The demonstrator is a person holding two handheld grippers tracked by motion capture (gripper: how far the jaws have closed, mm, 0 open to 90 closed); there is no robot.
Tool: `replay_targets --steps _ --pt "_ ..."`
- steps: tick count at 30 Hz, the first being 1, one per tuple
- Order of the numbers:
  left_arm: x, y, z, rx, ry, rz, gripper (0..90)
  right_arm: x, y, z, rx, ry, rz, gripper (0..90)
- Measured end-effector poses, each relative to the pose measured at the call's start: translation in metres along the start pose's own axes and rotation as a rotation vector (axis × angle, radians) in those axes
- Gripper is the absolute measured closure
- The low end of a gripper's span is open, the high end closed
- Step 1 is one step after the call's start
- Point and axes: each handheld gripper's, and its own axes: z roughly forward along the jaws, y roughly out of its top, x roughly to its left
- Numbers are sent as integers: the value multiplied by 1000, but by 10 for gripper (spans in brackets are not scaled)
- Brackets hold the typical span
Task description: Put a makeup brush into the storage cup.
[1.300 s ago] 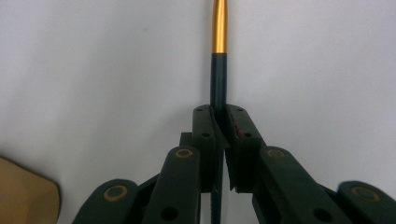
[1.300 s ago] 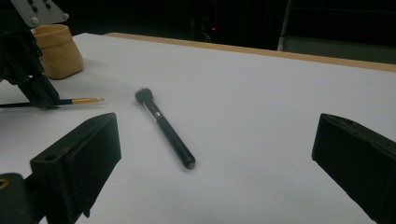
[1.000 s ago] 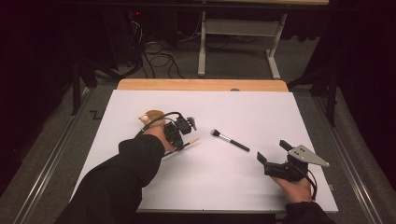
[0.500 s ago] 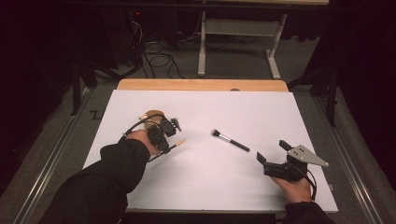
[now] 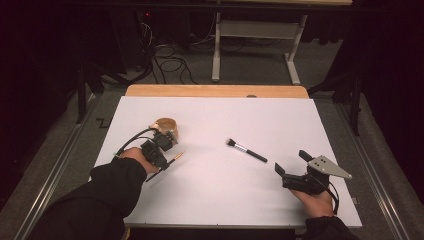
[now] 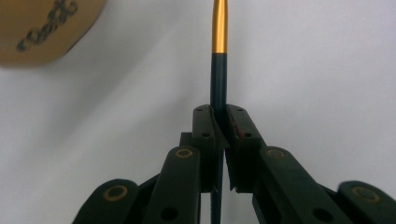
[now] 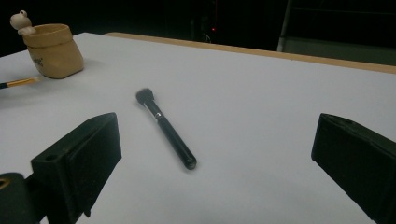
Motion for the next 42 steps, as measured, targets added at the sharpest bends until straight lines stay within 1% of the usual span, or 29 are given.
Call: replay_targets --steps 1,4,7,12,16,17,18,24,25,26,28,30,32,34,36,38,39,42 --pt "2 -3 -1 6 8 -8 832 0 0 0 0 1 -1 22" --pt "6 -10 -1 -4 14 -49 832 1 0 0 0 0 -2 22" --pt "9 -16 -1 -16 8 -76 832 1 0 0 0 -1 -1 22" --pt "8 -23 -1 -44 -7 -82 832 1 0 0 1 -2 2 22" --pt "6 -25 -2 -85 -14 -77 832 1 0 0 2 -3 0 22" --pt "6 -25 -3 -95 -18 -84 832 1 0 0 2 -2 0 22" --pt "6 -26 -3 -109 -12 -85 832 1 0 0 3 -3 -1 22" --pt "7 -32 -11 -227 -14 -117 832 1 0 0 2 -4 1 22" --pt "7 -33 -12 -249 -22 -115 832 1 0 0 3 -4 0 21" --pt "6 -35 -13 -273 -29 -103 832 1 0 0 2 -4 -1 22" --pt "4 -38 -14 -315 -27 -100 832 2 0 0 1 -3 -2 22" --pt "3 -41 -14 -362 -35 -112 832 2 0 0 2 -3 -1 22" --pt "3 -44 -13 -400 -28 -117 831 2 0 0 3 -3 -2 21" --pt "3 -47 -11 -439 -35 -136 832 2 0 0 3 -2 -4 22" --pt "2 -48 -8 -465 -24 -143 832 2 0 0 4 -4 -6 22" --pt "2 -49 -6 -488 -33 -158 832 2 -1 1 6 -5 -6 22" --pt "2 -50 -6 -501 -26 -158 832 2 -1 1 5 -5 -6 22" --pt "3 -52 -5 -544 -31 -179 832 2 -1 0 4 -6 -5 22"
